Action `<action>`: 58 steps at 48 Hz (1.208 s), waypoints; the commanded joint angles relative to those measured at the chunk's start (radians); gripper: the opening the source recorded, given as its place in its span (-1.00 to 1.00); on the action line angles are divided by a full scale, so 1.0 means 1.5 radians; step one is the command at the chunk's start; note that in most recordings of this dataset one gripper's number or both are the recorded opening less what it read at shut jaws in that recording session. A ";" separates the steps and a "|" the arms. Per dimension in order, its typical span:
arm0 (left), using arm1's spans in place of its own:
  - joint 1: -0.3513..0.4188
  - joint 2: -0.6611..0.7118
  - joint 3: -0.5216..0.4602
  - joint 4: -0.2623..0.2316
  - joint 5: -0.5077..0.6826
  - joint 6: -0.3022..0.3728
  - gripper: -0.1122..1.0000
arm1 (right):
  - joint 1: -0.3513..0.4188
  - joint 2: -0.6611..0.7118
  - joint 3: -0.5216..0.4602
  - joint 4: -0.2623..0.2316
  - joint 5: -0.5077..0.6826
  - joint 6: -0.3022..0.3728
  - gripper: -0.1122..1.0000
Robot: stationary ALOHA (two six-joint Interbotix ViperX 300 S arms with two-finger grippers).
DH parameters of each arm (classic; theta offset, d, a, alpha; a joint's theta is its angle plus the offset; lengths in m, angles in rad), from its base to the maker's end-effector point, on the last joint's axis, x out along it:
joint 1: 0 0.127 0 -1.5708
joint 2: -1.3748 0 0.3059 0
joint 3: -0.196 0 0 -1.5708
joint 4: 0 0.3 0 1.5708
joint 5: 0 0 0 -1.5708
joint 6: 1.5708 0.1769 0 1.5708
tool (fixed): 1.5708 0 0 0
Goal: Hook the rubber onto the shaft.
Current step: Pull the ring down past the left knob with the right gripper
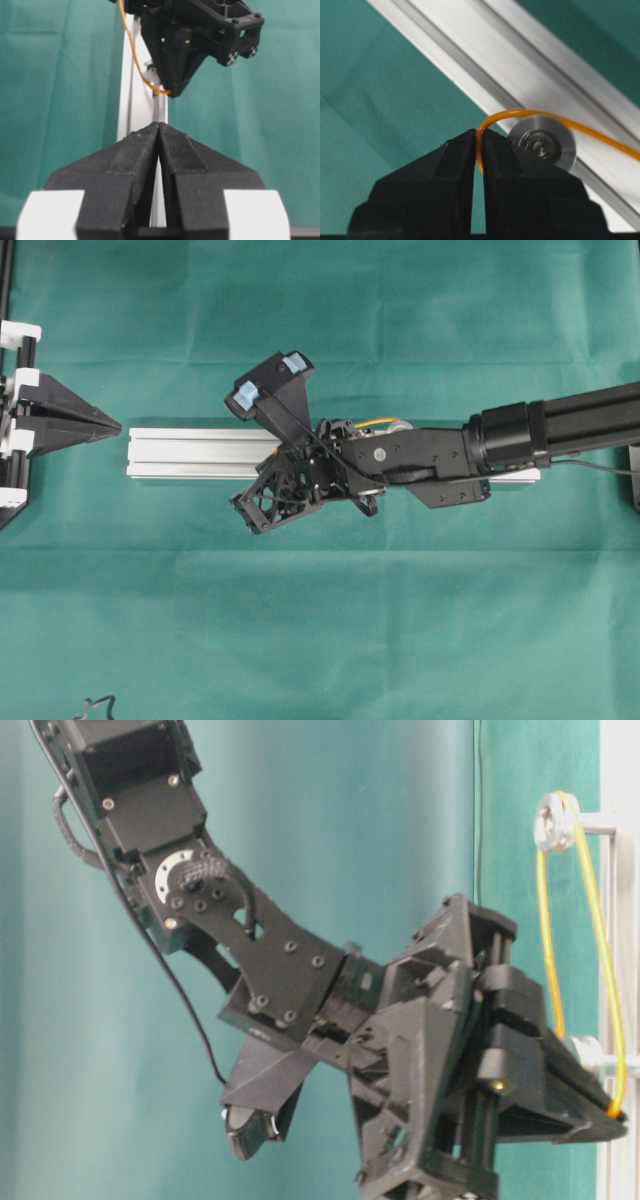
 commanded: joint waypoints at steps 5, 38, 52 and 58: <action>-0.002 0.004 -0.018 0.001 -0.004 0.000 -0.80 | 0.006 -0.020 0.010 0.014 -0.001 0.002 -0.68; -0.002 0.004 -0.018 0.001 -0.003 0.000 -0.80 | 0.018 -0.081 0.055 0.019 0.006 0.003 -0.68; -0.002 0.004 -0.018 0.001 -0.003 0.000 -0.80 | 0.027 -0.084 0.055 0.020 0.018 0.001 -0.68; -0.002 0.004 -0.018 0.001 -0.003 0.000 -0.80 | 0.029 -0.092 0.066 0.020 0.027 0.001 -0.68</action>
